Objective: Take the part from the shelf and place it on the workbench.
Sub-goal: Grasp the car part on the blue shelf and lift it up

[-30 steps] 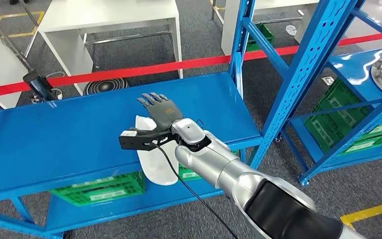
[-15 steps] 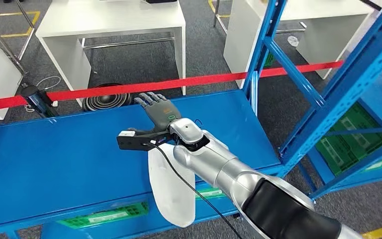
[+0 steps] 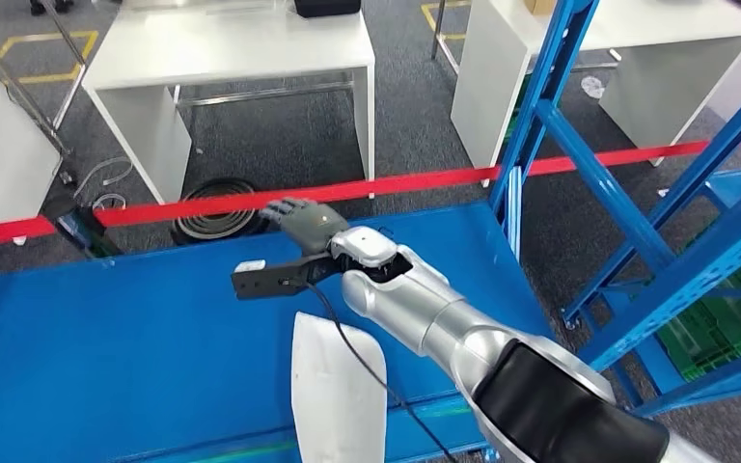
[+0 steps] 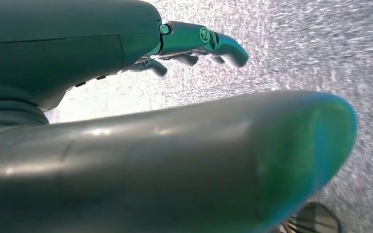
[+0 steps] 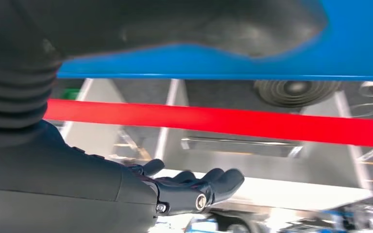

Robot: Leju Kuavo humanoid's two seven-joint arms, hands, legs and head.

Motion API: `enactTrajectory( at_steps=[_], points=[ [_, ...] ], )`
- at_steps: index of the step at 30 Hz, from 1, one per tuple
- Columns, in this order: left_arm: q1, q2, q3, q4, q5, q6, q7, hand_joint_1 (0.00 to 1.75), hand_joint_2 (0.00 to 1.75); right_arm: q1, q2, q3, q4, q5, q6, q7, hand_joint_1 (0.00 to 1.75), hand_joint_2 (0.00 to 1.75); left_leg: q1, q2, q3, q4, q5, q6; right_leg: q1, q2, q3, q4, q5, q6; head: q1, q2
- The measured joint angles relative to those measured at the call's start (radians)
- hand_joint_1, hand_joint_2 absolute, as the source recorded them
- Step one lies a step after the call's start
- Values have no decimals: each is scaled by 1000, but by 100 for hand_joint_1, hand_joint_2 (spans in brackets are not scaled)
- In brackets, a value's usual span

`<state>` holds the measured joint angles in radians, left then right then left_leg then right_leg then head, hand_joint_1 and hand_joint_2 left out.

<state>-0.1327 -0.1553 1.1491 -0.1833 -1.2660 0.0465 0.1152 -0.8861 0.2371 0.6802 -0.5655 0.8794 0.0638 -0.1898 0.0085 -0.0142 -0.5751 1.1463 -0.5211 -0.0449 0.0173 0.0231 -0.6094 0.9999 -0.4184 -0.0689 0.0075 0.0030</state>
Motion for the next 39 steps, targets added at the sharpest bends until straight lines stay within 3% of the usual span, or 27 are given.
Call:
enactTrajectory(
  at_steps=[1,3,4,5,7,9,13,15,17,19,20,21,23,24,25,28,34,39],
  points=[
    [-1,1,0,0,0,0,1,0,0,-3,1,0,-4,-6,11,-12,0,175,1,3,-37,54,-22,-4,-1,-1,4,-2,-4,-2,-1,0],
    [1,6,0,0,0,-1,0,0,0,-3,2,0,-21,-12,24,-14,0,87,4,5,-102,131,-74,-11,-4,0,9,0,-14,-3,-1,0],
    [4,8,0,0,-1,-2,-2,0,0,-2,3,1,-36,-16,31,-5,0,44,6,6,-119,135,-79,-15,-6,1,12,2,-21,-1,-1,0],
    [6,11,0,-1,-2,-3,-3,0,0,-1,3,2,-53,-20,40,5,0,0,7,7,-119,107,-58,-18,-9,2,17,6,-28,1,-1,0],
    [9,14,0,-1,-5,-5,-8,0,0,0,3,5,-87,-37,60,25,0,0,12,8,-84,-14,33,-24,-14,3,26,16,-45,11,-1,0],
    [8,14,-2,-1,-10,-6,-10,0,0,-1,2,9,-110,-63,82,30,0,0,12,7,-55,-106,74,-17,-15,4,28,26,-59,24,-3,0],
    [9,12,-4,0,-14,-6,-7,0,0,-3,-7,22,-138,-119,143,6,0,0,12,8,-46,-117,77,17,-11,2,23,37,-77,42,-3,0],
    [8,12,-4,-1,-14,-6,-3,0,0,-4,-19,33,-164,-145,181,-2,0,0,14,9,-40,-118,74,28,-12,-5,-8,101,-110,54,0,0],
    [6,12,-5,-1,-13,-6,0,0,0,0,-36,52,-195,-168,216,-6,0,87,13,10,-37,-118,67,37,-15,-13,-84,234,-160,64,2,0],
    [7,13,-5,-1,-13,-6,5,0,0,8,-56,77,-222,-191,253,-9,0,175,11,11,-31,-118,60,41,-16,-16,-147,324,-174,65,2,0],
    [7,13,-6,-1,-14,-6,7,0,0,11,-68,91,-234,-206,279,-15,0,175,9,10,-27,-118,56,41,-16,-17,-152,314,-151,62,2,0],
    [5,13,-7,-1,-15,-6,11,0,0,10,-80,108,-246,-223,313,-25,0,175,7,10,-20,-118,51,40,-13,-17,-136,264,-112,56,3,0],
    [-2,10,-14,0,-20,-7,22,0,0,-2,-107,150,-268,-259,397,-53,0,175,4,9,-9,-118,42,37,-5,-20,-75,116,-34,35,2,0],
    [-8,9,-17,1,-22,-7,28,0,0,-11,-118,173,-277,-273,436,-65,0,175,3,9,-7,-119,39,34,0,-22,-50,62,-15,28,2,0],
    [-14,9,-19,1,-24,-8,32,0,0,-18,-129,193,-284,-284,467,-74,0,175,2,9,-7,-119,37,33,2,-23,-37,32,-8,31,2,0],
    [-25,12,-22,1,-26,-10,41,0,0,-35,-159,248,-302,-300,537,-79,0,175,1,12,-3,-122,34,32,2,-20,-29,20,-9,49,4,0],
    [-33,15,-22,1,-25,-10,48,0,0,-55,-199,338,-342,-326,595,-73,0,175,1,17,9,-135,31,25,2,-16,-25,20,-16,39,4,0],
    [-33,18,-22,1,-17,-7,52,0,0,-62,-221,379,-373,-351,587,-69,0,175,1,17,12,-139,32,20,2,-16,-25,21,-18,36,4,0]
  ],
)
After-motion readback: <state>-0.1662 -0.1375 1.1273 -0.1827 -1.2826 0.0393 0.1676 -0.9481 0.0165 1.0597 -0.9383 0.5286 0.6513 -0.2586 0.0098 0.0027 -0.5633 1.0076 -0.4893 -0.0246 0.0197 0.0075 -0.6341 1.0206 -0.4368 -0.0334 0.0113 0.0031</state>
